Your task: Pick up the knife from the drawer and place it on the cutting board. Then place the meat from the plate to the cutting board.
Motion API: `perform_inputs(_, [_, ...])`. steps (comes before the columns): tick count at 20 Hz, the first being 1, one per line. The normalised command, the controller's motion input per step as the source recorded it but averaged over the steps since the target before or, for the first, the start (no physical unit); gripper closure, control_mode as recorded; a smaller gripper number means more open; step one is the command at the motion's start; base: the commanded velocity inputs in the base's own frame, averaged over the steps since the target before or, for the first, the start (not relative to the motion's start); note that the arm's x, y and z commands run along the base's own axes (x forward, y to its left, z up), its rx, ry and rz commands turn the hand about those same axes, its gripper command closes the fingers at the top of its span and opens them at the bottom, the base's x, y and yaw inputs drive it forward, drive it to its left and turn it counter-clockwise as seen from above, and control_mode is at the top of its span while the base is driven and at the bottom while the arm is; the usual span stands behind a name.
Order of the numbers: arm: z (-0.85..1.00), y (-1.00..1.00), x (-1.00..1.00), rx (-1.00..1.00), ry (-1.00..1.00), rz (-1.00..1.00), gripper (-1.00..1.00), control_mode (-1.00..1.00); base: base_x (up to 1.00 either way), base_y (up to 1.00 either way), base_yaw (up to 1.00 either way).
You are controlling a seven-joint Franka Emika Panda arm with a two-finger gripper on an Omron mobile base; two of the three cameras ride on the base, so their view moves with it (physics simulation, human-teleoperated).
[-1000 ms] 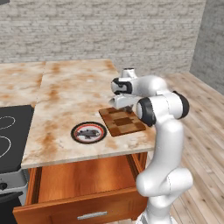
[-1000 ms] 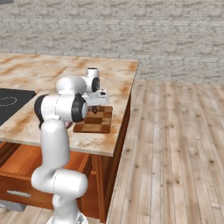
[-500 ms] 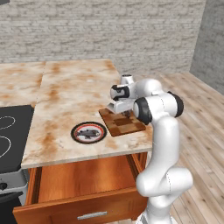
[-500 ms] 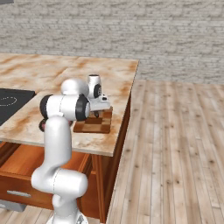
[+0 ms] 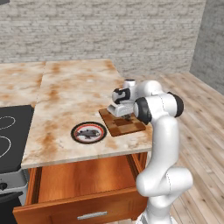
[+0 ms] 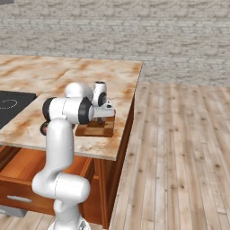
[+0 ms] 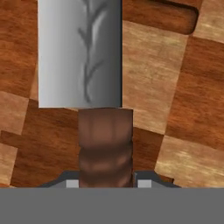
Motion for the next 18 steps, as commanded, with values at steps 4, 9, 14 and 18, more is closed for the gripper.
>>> perform_inputs(4, [-0.12,0.00,0.00,0.03,0.00,0.00,-1.00,-1.00,0.00,0.00,0.00])
perform_inputs(9, [0.01,0.09,0.00,0.00,0.00,0.00,-1.00,-1.00,0.00,0.00,0.00])
perform_inputs(14, [0.30,0.00,0.00,-0.09,0.00,-0.01,-1.00,-1.00,0.00,0.00,0.00])
perform_inputs(18, [0.60,0.00,0.00,-0.11,0.00,-0.03,-1.00,-1.00,0.00,0.00,0.00])
